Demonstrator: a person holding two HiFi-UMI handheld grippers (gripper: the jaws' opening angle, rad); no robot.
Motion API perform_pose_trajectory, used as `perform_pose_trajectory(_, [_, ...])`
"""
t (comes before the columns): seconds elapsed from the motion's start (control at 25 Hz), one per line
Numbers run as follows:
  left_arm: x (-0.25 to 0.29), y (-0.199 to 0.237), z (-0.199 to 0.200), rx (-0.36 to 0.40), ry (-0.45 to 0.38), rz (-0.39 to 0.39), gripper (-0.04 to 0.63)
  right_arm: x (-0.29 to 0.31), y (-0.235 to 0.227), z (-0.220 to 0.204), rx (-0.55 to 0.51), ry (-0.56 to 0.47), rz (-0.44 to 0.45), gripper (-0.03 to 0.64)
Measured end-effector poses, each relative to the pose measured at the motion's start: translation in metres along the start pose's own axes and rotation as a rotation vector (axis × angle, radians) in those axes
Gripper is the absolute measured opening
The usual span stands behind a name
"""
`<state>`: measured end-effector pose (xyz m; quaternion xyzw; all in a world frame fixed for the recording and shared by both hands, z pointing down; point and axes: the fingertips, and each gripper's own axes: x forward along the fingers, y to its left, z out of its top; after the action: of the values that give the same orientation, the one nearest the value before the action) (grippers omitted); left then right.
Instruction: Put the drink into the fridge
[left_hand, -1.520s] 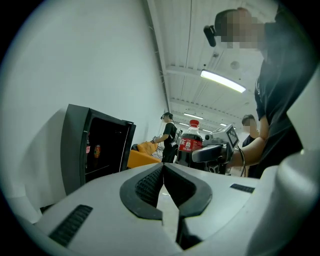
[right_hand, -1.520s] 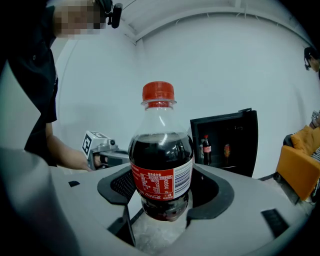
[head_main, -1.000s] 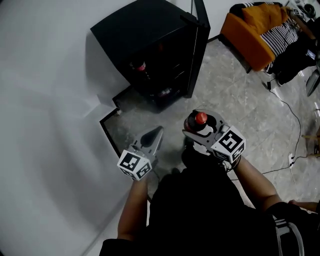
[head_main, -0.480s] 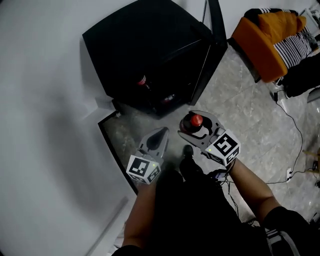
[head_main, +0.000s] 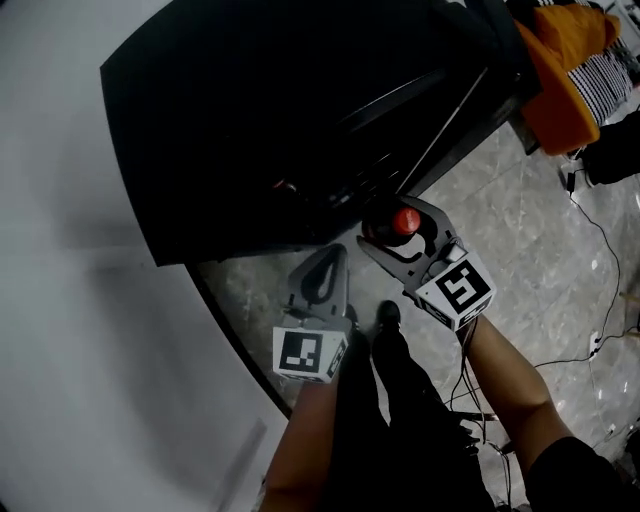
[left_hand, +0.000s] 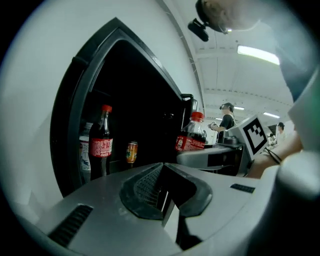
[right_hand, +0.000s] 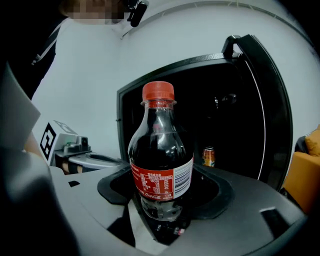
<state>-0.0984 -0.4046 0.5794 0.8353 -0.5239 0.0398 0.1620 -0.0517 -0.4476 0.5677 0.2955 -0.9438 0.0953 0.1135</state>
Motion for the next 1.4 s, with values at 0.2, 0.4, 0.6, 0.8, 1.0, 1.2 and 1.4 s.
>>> perform_pose_trajectory(0.2, [0.04, 0.021, -0.025, -0.017, -0.055, 0.047, 0.012, 0.033, -0.034, -0.035, -0.017, -0.013, -0.049, 0.327])
perform_pose_trajectory(0.4, [0.083, 0.034, -0.039, -0.009, -0.073, 0.092, 0.012, 0.054, -0.071, -0.049, -0.023, -0.043, -0.082, 0.327])
perform_pose_trajectory(0.6, [0.103, 0.054, -0.038, 0.018, -0.106, 0.115, 0.012, 0.081, -0.088, -0.056, -0.063, -0.048, -0.103, 0.327])
perform_pose_trajectory(0.8, [0.124, 0.066, -0.034, 0.039, -0.138, 0.135, 0.012, 0.099, -0.109, -0.06, -0.066, -0.065, -0.122, 0.327])
perform_pose_trajectory(1.0, [0.138, 0.076, -0.038, 0.04, -0.138, 0.159, 0.012, 0.111, -0.124, -0.064, -0.08, -0.058, -0.135, 0.327])
perform_pose_trajectory(1.2, [0.148, 0.088, -0.041, 0.056, -0.129, 0.182, 0.012, 0.121, -0.131, -0.069, -0.087, -0.057, -0.143, 0.327])
perform_pose_trajectory(1.4, [0.155, 0.093, -0.044, 0.05, -0.115, 0.178, 0.012, 0.133, -0.131, -0.076, -0.068, -0.052, -0.15, 0.327])
